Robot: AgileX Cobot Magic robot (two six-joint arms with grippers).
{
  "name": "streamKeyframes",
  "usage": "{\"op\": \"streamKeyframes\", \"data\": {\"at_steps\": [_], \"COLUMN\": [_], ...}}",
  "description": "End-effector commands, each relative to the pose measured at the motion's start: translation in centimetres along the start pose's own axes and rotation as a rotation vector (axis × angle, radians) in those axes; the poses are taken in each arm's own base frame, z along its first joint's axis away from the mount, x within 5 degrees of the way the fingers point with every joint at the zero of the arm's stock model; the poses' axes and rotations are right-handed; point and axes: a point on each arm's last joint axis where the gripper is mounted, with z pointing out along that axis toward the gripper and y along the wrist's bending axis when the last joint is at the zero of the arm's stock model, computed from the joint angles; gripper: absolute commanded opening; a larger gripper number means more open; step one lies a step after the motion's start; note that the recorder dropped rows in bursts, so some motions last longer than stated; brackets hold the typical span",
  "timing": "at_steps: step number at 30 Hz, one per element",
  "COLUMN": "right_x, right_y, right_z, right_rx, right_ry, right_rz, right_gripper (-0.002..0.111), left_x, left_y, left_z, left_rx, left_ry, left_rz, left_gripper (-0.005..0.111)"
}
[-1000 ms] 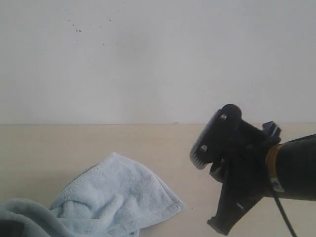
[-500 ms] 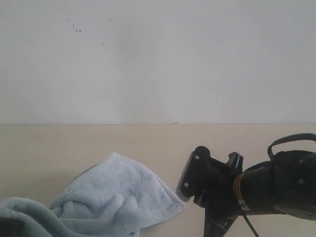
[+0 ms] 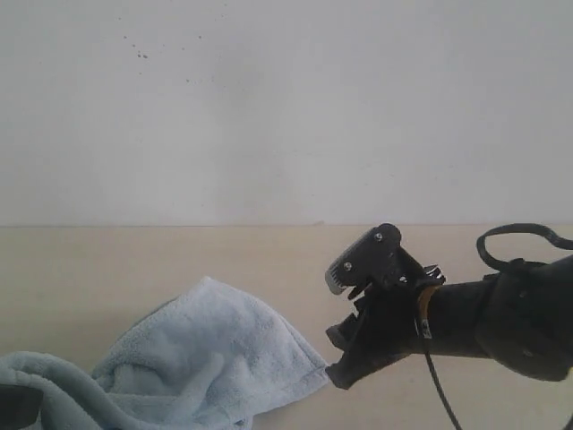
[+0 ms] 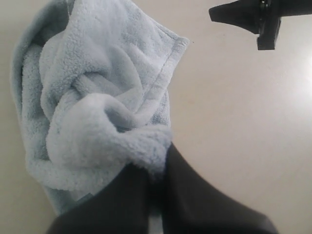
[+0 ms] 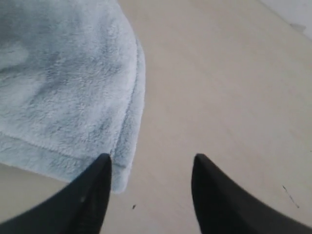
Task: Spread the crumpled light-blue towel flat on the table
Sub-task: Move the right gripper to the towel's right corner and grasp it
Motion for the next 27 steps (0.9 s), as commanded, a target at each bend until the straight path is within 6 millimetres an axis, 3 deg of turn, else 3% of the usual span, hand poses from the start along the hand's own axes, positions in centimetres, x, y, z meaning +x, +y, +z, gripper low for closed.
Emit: {"op": "streamKeyframes", "data": {"at_steps": [1,13,20,27], "right_x": [-0.1,1.5,1.5,0.4], "right_y": [-1.1,-0.8,-0.6,2.3], "right_z": [2.1,4.4,4.4,4.7], "right_rx": [0.048,0.038,0.054,-0.016], "right_ry": [0.089,0.146,0.143,0.128], "right_rz": [0.167,0.276,0.550,0.610], "right_gripper": [0.056,0.056,0.056,0.056], "left_x": [0.0,0.0,0.0,0.0], "left_y": [0.1,0.2,0.2,0.2], "left_z": [0.1,0.1,0.1,0.1], "left_rx": [-0.007,-0.017,-0.018,-0.018], "left_ry": [-0.008,-0.013,-0.014,-0.014], "left_rz": [-0.015,-0.010,-0.010,-0.010], "left_gripper": [0.004,0.004,0.004,0.004]}}
